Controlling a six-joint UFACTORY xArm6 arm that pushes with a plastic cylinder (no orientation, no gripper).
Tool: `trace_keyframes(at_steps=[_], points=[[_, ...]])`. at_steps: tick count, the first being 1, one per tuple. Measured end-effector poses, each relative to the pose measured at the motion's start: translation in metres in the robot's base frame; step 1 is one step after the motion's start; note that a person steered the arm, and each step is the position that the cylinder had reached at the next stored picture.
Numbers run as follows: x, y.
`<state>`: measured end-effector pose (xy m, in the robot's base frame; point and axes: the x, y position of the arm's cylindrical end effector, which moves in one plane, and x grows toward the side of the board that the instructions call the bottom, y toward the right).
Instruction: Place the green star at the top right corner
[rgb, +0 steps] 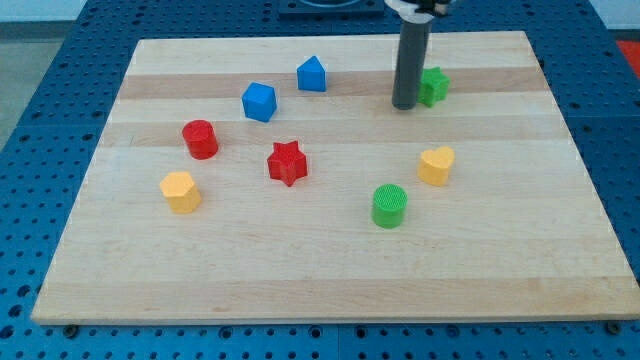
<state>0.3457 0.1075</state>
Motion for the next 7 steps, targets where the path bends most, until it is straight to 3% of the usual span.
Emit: trace_keyframes(at_steps=[1,2,3,4,5,6,7], points=[[-0.003,0.059],[-0.037,0.105],[-0.034,0.11],[0.021,0.105],[0.047,0.054],[0.021,0.04],[-0.032,0.066]])
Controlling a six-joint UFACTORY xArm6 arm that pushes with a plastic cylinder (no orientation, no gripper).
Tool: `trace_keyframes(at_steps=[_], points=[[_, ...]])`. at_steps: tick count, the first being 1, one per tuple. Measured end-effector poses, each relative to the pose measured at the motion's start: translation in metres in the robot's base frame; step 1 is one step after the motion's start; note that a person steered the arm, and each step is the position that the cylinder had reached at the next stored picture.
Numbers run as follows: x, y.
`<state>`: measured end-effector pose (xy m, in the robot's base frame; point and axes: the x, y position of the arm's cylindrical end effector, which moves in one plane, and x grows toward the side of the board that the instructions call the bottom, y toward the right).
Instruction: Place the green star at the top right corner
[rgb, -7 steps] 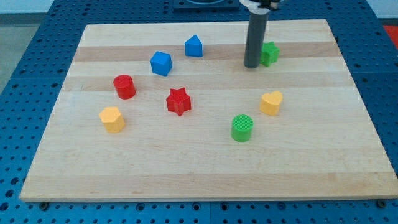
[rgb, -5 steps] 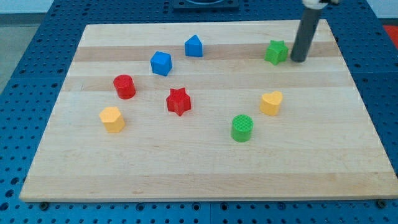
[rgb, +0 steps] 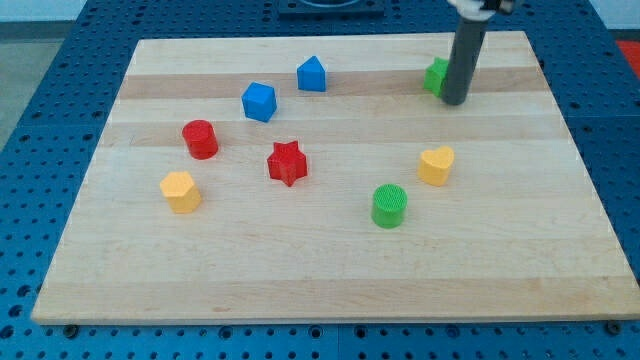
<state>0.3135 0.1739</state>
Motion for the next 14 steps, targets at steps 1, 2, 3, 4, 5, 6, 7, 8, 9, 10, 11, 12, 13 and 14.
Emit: trace_keyframes(at_steps=[1,2,3,4,5,6,7,8,9,10,11,12,13,14], points=[[-0.029,0.041],[-0.008,0.037],[0.024,0.007],[0.024,-0.034],[-0.013,-0.028],[-0.036,0.024],[-0.043,0.033],[-0.035,0.009],[-0.014,-0.017],[-0.008,-0.05],[-0.055,-0.05],[-0.058,-0.032],[-0.047,-0.035],[-0.049,-0.024]])
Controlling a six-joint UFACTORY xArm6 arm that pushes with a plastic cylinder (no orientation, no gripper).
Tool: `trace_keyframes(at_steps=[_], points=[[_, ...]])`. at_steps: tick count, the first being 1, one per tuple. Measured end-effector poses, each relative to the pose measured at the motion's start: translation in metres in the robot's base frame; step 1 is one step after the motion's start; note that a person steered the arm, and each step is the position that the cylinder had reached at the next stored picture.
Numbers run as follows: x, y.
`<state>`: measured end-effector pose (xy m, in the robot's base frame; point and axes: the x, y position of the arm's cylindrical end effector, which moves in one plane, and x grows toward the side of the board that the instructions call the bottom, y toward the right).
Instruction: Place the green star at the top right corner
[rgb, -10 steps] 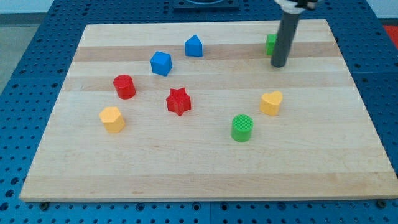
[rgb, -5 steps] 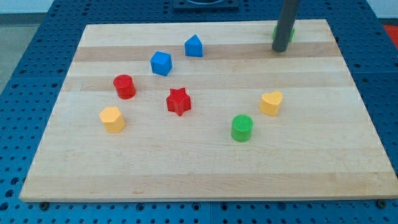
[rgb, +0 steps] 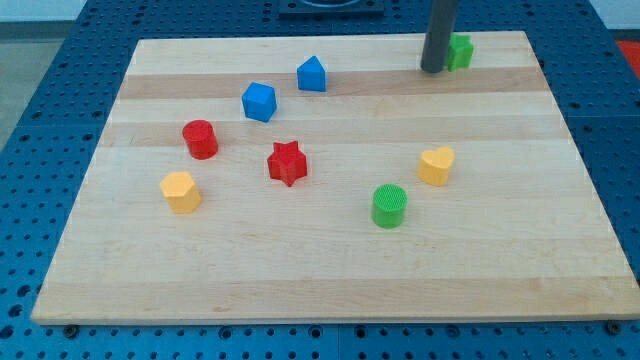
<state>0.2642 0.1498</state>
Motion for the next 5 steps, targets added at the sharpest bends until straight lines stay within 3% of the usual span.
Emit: trace_keyframes(at_steps=[2,3,5], points=[[-0.025,0.046],[0.004,0.046],[0.124,0.069]])
